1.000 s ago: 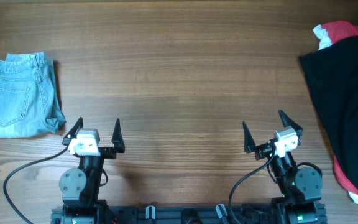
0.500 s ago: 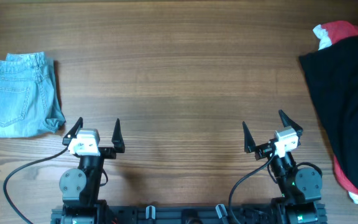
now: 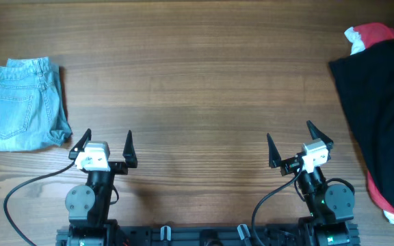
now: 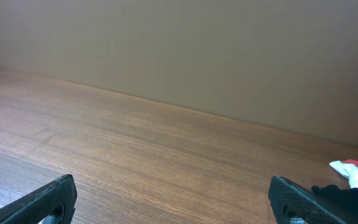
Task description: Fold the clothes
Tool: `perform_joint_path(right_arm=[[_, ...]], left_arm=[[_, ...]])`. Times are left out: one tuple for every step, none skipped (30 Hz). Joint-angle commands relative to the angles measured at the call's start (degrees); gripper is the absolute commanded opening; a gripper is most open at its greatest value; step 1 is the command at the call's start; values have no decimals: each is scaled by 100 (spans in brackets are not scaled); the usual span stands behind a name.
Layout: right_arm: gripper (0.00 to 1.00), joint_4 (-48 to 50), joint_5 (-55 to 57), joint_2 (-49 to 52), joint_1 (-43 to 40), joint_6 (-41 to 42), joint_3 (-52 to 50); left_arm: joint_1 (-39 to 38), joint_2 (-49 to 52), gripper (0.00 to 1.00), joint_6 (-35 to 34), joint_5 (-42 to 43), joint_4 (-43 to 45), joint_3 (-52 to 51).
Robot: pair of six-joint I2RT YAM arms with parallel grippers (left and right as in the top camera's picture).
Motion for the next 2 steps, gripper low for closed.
perform_joint_path(right_arm=[[99, 31, -28, -46, -22, -55, -4], [100, 28, -28, -46, -22, -50, -4]], left_arm=[[-26, -52, 100, 94, 68, 0, -37], [-26, -50, 100, 94, 68, -2, -37]])
